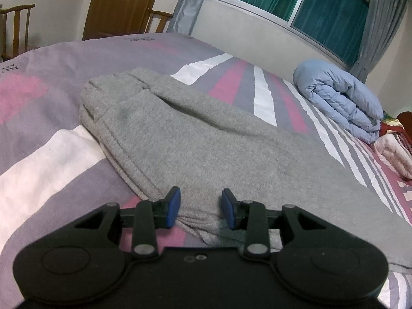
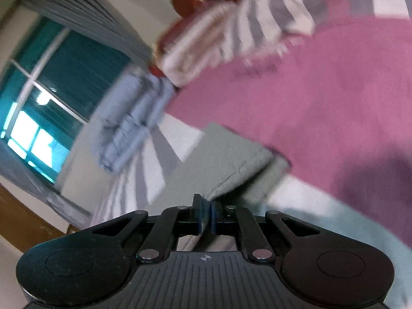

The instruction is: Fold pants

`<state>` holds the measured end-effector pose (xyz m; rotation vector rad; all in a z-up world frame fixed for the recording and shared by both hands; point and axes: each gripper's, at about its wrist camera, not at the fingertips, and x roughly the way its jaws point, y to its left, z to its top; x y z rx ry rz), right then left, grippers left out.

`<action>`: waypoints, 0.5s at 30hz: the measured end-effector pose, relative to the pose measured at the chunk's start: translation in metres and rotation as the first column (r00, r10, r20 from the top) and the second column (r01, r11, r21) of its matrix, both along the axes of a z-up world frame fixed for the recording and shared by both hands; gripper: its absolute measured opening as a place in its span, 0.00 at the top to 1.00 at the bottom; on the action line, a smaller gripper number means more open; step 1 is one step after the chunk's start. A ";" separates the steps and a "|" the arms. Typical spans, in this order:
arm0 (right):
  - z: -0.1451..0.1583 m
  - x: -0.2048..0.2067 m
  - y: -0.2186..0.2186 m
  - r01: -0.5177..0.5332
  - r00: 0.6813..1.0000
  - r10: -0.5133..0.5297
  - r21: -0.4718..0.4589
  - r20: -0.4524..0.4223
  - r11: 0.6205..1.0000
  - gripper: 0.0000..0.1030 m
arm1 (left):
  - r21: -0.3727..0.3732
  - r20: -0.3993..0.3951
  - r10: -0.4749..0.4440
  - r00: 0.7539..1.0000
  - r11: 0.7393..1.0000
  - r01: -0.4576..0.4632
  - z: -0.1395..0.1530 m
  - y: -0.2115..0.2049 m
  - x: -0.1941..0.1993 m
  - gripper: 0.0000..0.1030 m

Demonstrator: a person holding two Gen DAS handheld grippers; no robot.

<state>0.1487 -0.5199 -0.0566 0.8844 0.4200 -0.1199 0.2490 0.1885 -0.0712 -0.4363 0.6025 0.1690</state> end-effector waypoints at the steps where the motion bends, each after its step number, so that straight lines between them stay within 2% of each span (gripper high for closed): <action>1: -0.006 0.005 0.001 0.000 0.999 -0.001 -0.024 -0.053 1.000 0.94 | -0.001 0.000 0.000 1.000 1.000 0.000 0.000 0.000 0.000 0.74; 2: -0.017 0.010 0.000 -0.007 0.995 0.007 0.001 -0.101 1.000 0.95 | -0.003 0.000 0.000 1.000 1.000 0.000 0.000 0.000 0.000 0.74; 4: -0.017 0.006 -0.003 -0.003 0.996 0.007 0.038 -0.090 0.999 0.94 | -0.006 -0.001 -0.004 1.000 1.000 0.004 0.000 0.001 0.000 0.74; 6: -0.004 -0.005 0.001 0.012 0.997 -0.012 0.007 -0.070 1.000 0.83 | -0.005 0.000 -0.015 1.000 1.000 0.015 0.001 0.003 0.000 0.74; 8: 0.010 -0.020 0.008 0.021 0.999 -0.023 -0.049 -0.034 0.999 0.53 | -0.024 0.015 -0.014 1.000 1.000 0.014 0.005 0.007 -0.003 0.74; 9: 0.015 -0.026 0.012 0.022 1.000 -0.023 -0.054 -0.013 0.998 0.50 | -0.040 0.031 0.007 0.999 0.999 -0.005 0.008 0.010 -0.009 0.74; 13: 0.031 -0.041 0.048 -0.089 0.994 0.089 -0.004 0.060 0.996 0.50 | -0.032 0.095 0.074 0.993 0.997 -0.072 0.017 0.017 -0.035 0.74; 15: 0.031 -0.037 0.075 -0.164 0.984 0.163 0.006 0.076 0.986 0.50 | -0.028 0.089 0.096 0.991 0.995 -0.094 0.015 0.022 -0.038 0.74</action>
